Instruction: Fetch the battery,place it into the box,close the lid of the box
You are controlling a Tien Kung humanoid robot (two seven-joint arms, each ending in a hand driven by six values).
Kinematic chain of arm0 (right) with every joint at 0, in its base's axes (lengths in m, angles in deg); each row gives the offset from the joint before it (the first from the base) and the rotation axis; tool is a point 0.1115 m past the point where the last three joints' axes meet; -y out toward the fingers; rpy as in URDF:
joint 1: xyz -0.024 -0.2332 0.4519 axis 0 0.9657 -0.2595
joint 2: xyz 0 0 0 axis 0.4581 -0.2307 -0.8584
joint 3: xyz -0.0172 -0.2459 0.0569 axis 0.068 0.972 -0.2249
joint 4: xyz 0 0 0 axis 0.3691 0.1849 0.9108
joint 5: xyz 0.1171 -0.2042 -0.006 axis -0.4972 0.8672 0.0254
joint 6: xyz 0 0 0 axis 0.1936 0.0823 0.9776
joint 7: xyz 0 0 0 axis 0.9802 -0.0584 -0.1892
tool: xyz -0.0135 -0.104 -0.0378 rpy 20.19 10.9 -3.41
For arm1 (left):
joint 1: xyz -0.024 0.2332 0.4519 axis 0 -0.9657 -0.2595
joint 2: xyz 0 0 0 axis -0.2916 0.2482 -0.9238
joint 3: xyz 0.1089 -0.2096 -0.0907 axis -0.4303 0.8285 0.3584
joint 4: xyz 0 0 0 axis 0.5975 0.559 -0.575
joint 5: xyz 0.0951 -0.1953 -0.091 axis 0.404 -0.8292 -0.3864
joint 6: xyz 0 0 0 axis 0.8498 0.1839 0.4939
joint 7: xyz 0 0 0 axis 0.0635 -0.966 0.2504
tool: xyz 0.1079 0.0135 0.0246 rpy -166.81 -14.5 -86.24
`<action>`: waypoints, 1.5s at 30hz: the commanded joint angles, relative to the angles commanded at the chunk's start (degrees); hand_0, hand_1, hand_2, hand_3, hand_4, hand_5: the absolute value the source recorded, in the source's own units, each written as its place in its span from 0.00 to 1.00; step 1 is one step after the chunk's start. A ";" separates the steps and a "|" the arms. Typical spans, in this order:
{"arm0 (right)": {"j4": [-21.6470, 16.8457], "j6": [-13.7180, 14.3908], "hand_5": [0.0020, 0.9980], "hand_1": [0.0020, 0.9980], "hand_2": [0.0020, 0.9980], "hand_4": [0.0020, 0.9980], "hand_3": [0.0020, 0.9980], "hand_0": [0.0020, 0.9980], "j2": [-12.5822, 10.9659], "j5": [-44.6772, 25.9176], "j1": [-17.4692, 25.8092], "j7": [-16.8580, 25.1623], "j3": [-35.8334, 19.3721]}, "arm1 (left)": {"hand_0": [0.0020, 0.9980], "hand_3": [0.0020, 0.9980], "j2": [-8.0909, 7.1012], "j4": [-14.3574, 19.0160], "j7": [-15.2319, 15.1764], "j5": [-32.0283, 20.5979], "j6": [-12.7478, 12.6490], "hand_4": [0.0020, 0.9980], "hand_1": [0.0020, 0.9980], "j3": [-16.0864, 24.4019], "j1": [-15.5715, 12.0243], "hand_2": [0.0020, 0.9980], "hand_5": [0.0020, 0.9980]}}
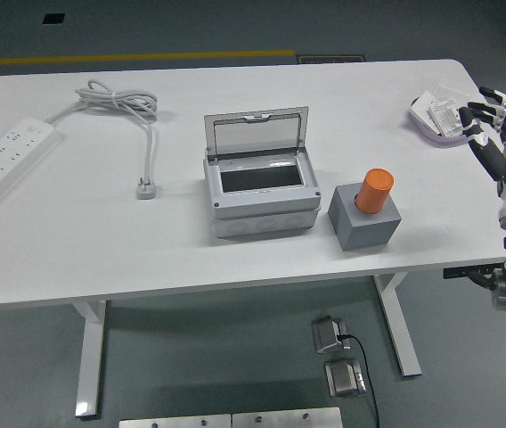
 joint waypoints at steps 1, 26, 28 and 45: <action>0.14 -0.01 0.56 0.68 0.70 0.90 0.81 0.62 0.06 -0.13 -0.08 0.05 0.15 | 0.64 0.66 0.00 0.00 -0.01 0.02 0.00 0.71 0.67 0.01 0.02 0.69 0.24; 11.43 -2.51 0.57 0.65 0.66 0.89 0.80 0.50 2.78 -7.28 -5.24 1.43 12.92 | 0.64 0.66 0.03 0.00 0.29 0.70 0.11 0.71 0.67 0.03 0.53 0.69 0.24; 11.91 -2.66 0.57 0.65 0.66 0.89 0.80 0.50 2.96 -7.35 -5.46 1.40 13.58 | 0.64 0.66 0.11 0.00 0.29 0.77 0.14 0.71 0.67 0.00 0.59 0.69 0.24; 12.66 -3.43 0.50 0.65 0.65 0.89 0.79 0.50 3.26 -4.16 -5.09 -0.34 14.79 | 0.64 0.66 0.19 0.00 0.36 0.74 0.14 0.71 0.67 -0.26 0.66 0.69 0.24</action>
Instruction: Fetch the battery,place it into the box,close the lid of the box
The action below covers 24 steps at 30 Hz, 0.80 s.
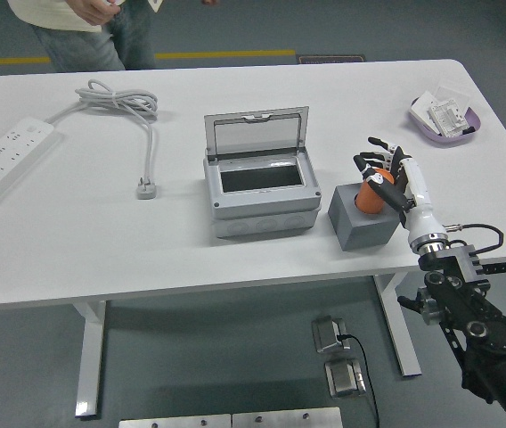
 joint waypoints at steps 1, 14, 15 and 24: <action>-0.03 -0.08 0.50 0.65 0.65 0.89 0.79 0.50 0.00 0.41 0.04 -0.19 0.04 | 0.64 0.66 -0.01 0.00 0.00 0.02 0.00 0.71 0.67 0.00 0.02 0.69 0.24; -0.23 -0.79 0.00 0.73 0.74 0.54 0.84 0.71 0.09 2.34 0.26 -1.51 0.55 | 0.64 0.66 -0.06 0.00 0.02 0.30 0.05 0.71 0.67 -0.08 0.17 0.69 0.23; -0.21 -0.87 0.00 0.73 0.74 0.54 0.84 0.71 0.11 2.34 0.28 -1.56 0.59 | 0.64 0.66 -0.06 0.00 0.03 0.30 0.06 0.71 0.67 -0.10 0.17 0.69 0.23; -0.19 -1.16 0.00 0.74 0.76 0.53 0.84 0.73 0.20 1.56 0.49 -1.75 0.83 | 0.63 0.66 -0.11 0.00 0.06 0.38 0.05 0.71 0.67 -0.07 0.18 0.69 0.23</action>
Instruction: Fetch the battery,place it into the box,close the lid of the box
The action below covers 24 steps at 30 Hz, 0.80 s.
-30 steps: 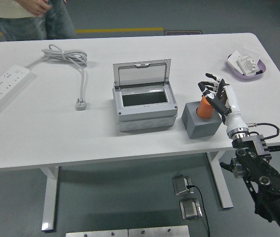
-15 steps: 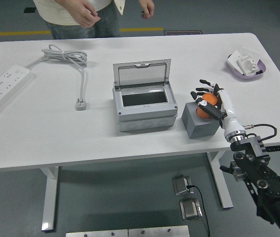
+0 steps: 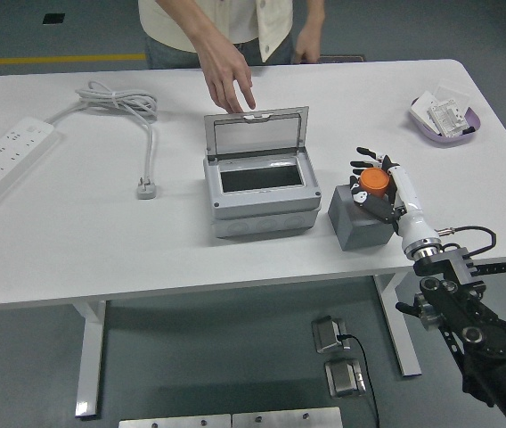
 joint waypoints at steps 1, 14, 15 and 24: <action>-0.02 -0.04 0.00 0.74 0.76 0.53 0.84 0.73 0.02 -0.28 0.03 0.02 0.04 | 0.63 0.66 0.00 0.00 0.01 0.00 0.00 0.71 0.67 0.00 0.00 0.69 0.23; 0.56 -0.25 0.00 0.67 0.62 0.10 0.67 0.70 0.45 -9.11 0.86 1.52 1.84 | 0.63 0.66 -0.03 0.00 0.03 -0.05 -0.03 0.71 0.67 -0.07 -0.04 0.69 0.21; 0.60 -0.32 0.00 0.67 0.62 0.10 0.67 0.70 0.49 -9.98 0.91 1.62 2.03 | 0.63 0.66 -0.03 0.00 0.03 -0.06 -0.03 0.71 0.67 -0.08 -0.05 0.69 0.21; 0.29 -0.86 0.00 0.62 0.56 0.00 0.61 0.66 0.72 -17.70 1.15 2.44 3.46 | 0.63 0.66 -0.02 0.00 0.03 -0.15 -0.06 0.72 0.67 -0.15 -0.09 0.69 0.20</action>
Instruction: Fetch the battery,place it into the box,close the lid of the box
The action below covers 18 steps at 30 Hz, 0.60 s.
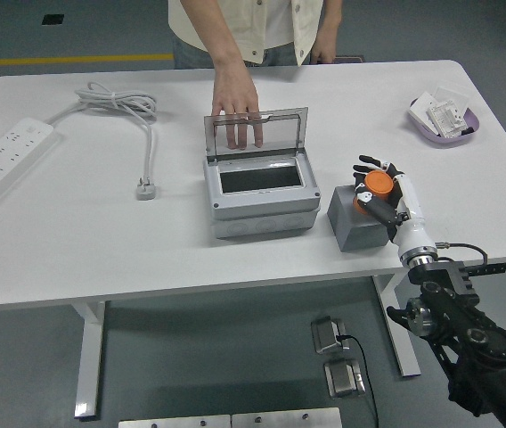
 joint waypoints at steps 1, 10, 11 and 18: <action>-0.17 -0.10 0.00 0.62 0.56 0.00 0.61 0.66 -0.01 -0.40 -0.01 -0.14 0.05 | 0.63 0.66 0.00 0.00 0.01 -0.02 0.00 0.72 0.67 -0.02 -0.01 0.69 0.20; -2.21 -0.07 0.00 0.56 0.50 0.00 0.46 0.63 -0.08 -2.62 -0.26 -1.86 0.81 | 0.63 0.67 0.15 0.00 0.01 -0.21 0.01 0.73 0.67 -0.15 -0.09 0.69 0.20; -2.35 0.00 0.00 0.56 0.50 0.00 0.46 0.63 -0.10 -2.70 -0.34 -1.97 0.90 | 0.63 0.67 0.16 0.00 0.01 -0.21 0.02 0.73 0.67 -0.15 -0.09 0.69 0.20; -2.52 0.60 0.00 0.53 0.47 0.00 0.34 0.60 -0.49 -2.84 -1.43 -2.11 1.20 | 0.63 0.67 0.13 0.00 0.02 -0.18 0.00 0.73 0.67 -0.12 -0.13 0.69 0.20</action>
